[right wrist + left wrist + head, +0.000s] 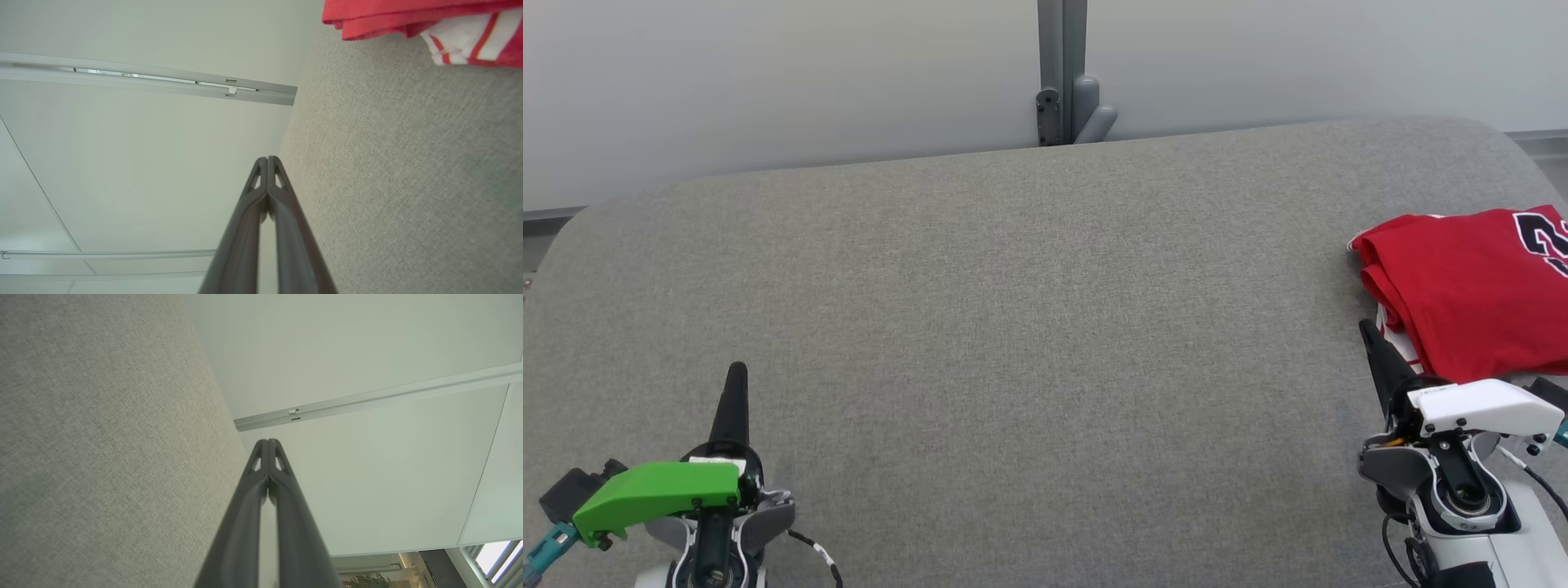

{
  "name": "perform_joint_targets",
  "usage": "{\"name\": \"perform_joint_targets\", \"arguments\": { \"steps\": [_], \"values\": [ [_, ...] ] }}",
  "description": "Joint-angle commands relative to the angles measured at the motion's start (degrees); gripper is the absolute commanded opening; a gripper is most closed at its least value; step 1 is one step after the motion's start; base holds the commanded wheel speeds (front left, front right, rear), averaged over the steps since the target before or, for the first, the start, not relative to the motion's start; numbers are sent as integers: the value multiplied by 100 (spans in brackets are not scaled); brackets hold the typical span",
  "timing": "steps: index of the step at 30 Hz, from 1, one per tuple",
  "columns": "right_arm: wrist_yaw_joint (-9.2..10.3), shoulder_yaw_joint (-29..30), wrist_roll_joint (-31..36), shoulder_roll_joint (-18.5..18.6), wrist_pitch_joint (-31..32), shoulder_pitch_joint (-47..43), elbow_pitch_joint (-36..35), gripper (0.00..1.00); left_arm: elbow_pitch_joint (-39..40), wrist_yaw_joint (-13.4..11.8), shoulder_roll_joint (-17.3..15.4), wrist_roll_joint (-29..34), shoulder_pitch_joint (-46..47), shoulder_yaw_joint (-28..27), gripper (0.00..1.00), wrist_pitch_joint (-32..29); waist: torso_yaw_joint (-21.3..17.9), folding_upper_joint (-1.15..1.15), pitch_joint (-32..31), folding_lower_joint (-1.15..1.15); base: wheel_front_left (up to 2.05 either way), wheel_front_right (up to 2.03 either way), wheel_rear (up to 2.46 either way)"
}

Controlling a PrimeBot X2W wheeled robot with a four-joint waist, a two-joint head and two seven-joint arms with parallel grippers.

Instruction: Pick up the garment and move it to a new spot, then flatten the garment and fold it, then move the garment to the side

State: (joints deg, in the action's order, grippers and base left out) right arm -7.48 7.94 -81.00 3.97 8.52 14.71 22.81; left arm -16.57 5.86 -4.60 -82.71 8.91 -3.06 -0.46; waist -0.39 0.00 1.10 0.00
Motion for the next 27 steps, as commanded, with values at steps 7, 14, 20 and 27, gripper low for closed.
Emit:
{"name": "perform_joint_targets", "arguments": {
  "steps": [7, 14, 20, 27],
  "values": [
    [-3, 63, -348, -35, 108, 152, 69, 0, -86, 85, 60, -347, 176, -91, 0, -49, 13, 0, -12, 0, 0, 0, 0],
    [-2, 101, -601, -66, 186, 209, 134, 0, -161, 130, 105, -603, 225, -147, 0, -77, 24, 0, -23, 0, 0, 0, 0],
    [-2, 131, -814, -91, 248, 246, 185, 0, -221, 157, 140, -818, 270, -187, 0, -105, 34, 0, -32, 0, 0, 0, 0],
    [-2, 153, -972, -116, 298, 274, 228, 0, -276, 189, 174, -963, 302, -219, 0, -135, 43, 0, -40, 0, 0, 0, 0]
  ]
}}
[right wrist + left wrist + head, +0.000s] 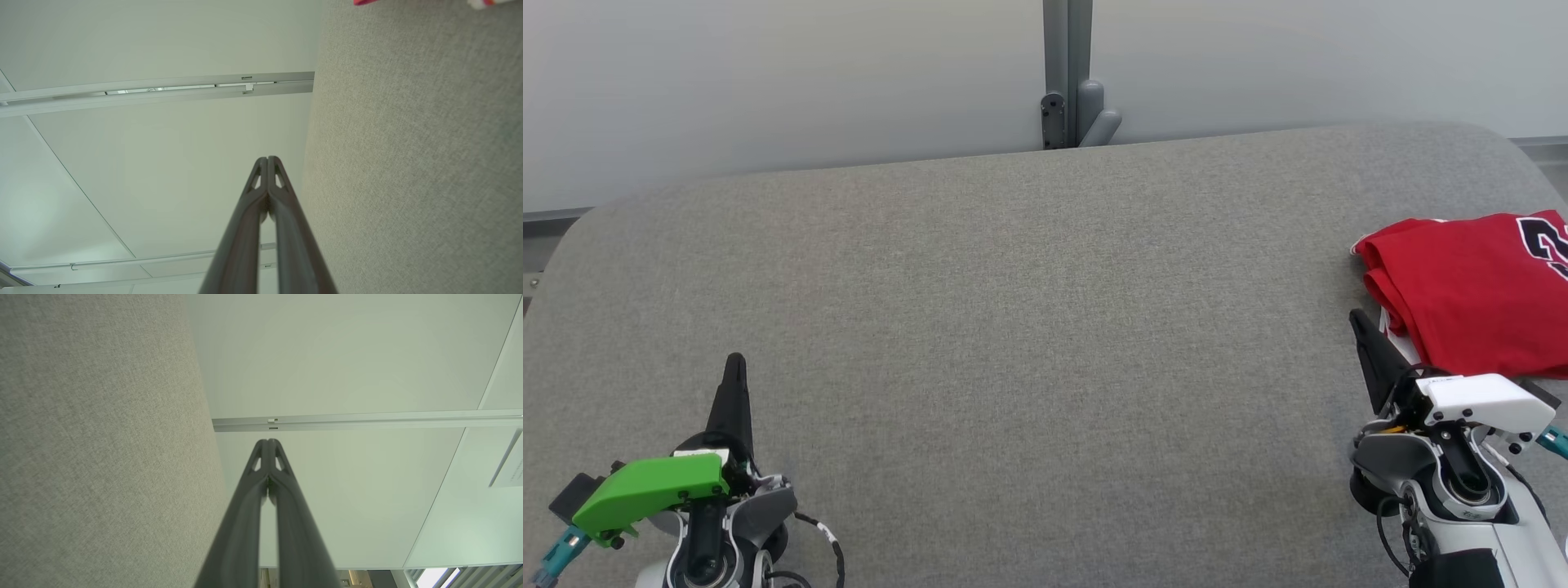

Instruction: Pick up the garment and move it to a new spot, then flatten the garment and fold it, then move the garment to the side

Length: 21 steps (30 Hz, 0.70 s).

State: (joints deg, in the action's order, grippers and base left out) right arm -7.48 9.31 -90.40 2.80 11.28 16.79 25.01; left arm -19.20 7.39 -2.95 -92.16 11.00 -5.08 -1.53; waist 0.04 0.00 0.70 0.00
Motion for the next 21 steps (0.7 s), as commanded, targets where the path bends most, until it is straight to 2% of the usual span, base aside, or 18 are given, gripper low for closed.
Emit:
{"name": "perform_joint_targets", "arguments": {
  "steps": [1, 21],
  "values": [
    [-2, 15, -22, 4, 22, 65, 7, 0, -11, 34, 8, -8, 92, -16, 0, -27, 0, 0, 0, 0, 0, 0, 0],
    [-2, 14, -21, 5, 22, 64, 7, 0, -10, 34, 13, 4, 82, -24, 0, -25, 0, 0, 0, 0, 0, 0, 0]
  ]
}}
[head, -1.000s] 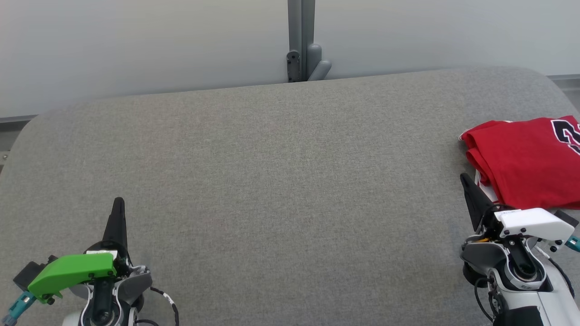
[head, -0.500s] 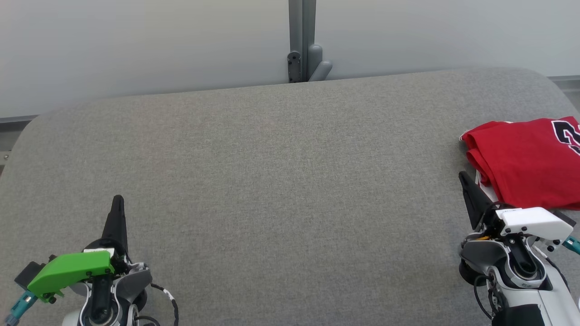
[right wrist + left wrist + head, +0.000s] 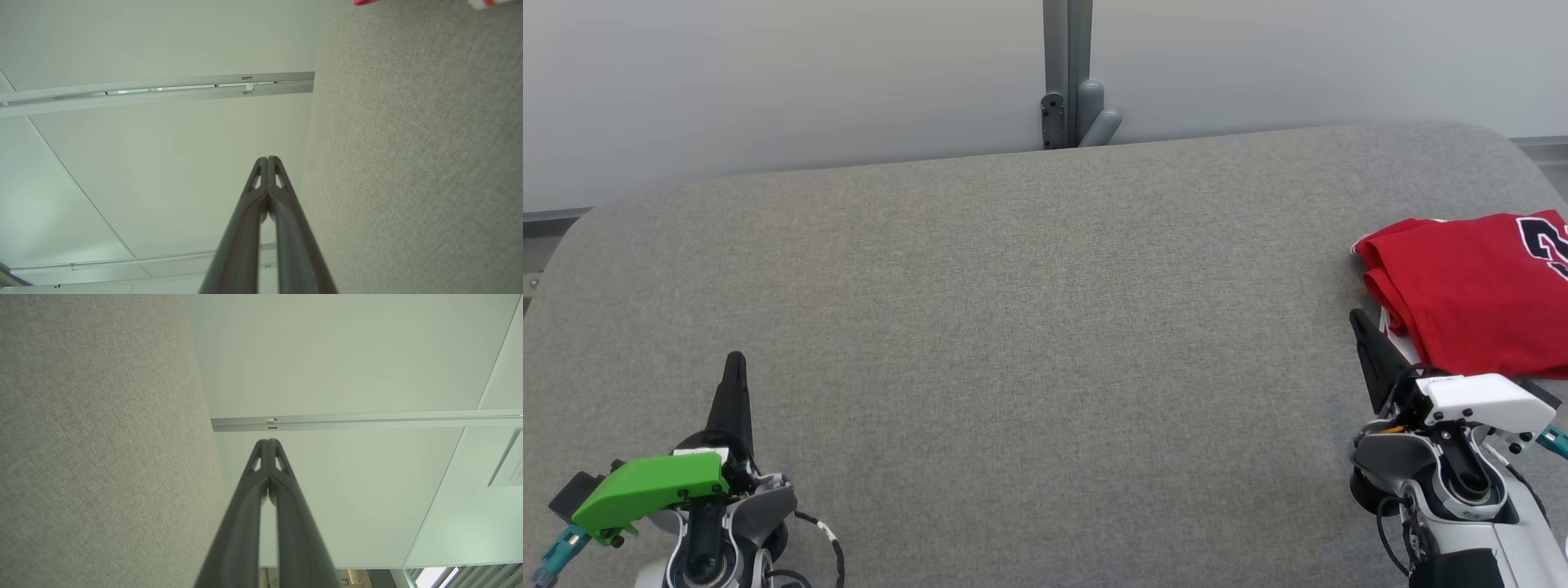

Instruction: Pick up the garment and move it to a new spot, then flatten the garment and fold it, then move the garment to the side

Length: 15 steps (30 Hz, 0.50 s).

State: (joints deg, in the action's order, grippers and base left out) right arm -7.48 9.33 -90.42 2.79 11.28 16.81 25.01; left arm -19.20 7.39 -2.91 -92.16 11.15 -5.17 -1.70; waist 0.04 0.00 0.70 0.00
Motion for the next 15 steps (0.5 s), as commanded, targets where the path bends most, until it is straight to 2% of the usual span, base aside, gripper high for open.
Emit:
{"name": "perform_joint_targets", "arguments": {
  "steps": [1, 15],
  "values": [
    [-2, 12, -19, 6, 22, 62, 7, 0, -10, 34, 9, 4, 67, -16, 0, -9, 0, 0, 0, 0, 0, 0, 0],
    [-2, 12, -19, 6, 22, 61, 7, 0, -9, 34, 11, 9, 67, -19, 0, -13, 0, 0, 0, 0, 0, 0, 0]
  ]
}}
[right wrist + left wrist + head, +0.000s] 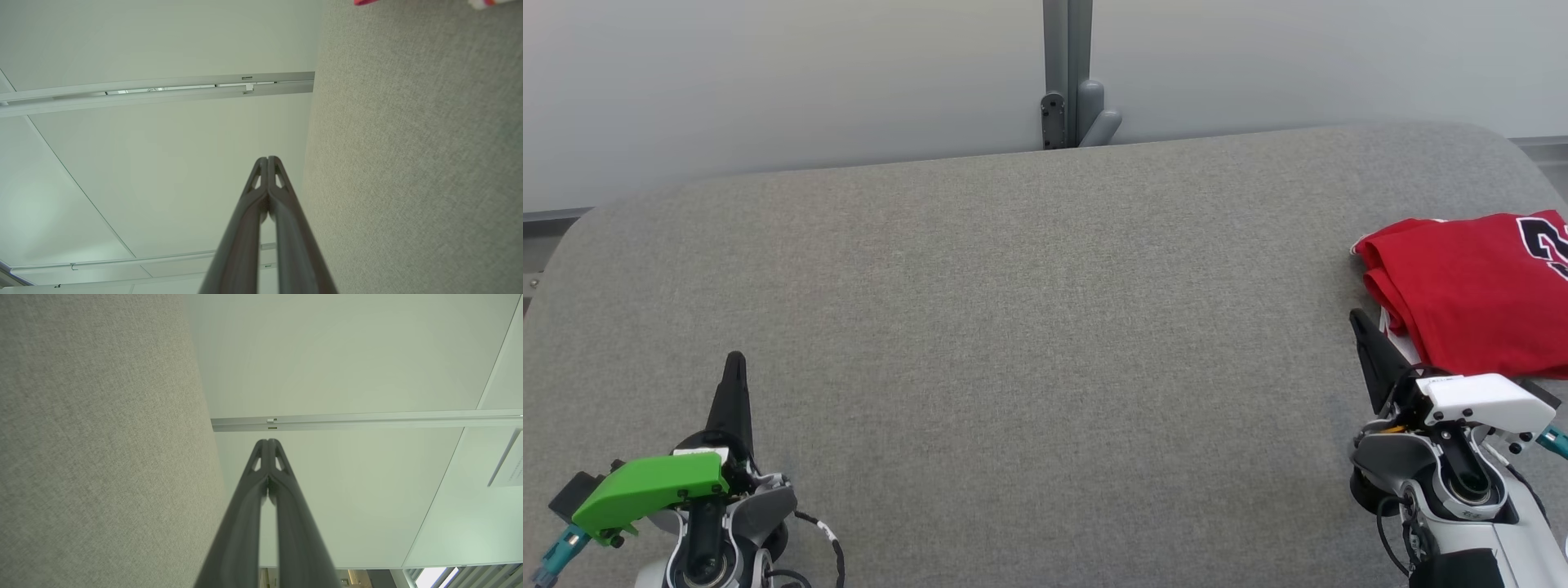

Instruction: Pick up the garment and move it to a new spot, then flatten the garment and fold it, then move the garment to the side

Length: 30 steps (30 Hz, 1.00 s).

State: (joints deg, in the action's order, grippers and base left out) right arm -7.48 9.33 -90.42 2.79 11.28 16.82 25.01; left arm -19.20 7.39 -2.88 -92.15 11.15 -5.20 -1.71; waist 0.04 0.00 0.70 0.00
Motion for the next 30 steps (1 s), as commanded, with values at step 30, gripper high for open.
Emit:
{"name": "perform_joint_targets", "arguments": {
  "steps": [30],
  "values": [
    [-2, 12, -18, 6, 22, 61, 7, 0, -8, 34, 11, 14, 66, -19, 0, -16, 0, 0, 0, 0, 0, 0, 0]
  ]
}}
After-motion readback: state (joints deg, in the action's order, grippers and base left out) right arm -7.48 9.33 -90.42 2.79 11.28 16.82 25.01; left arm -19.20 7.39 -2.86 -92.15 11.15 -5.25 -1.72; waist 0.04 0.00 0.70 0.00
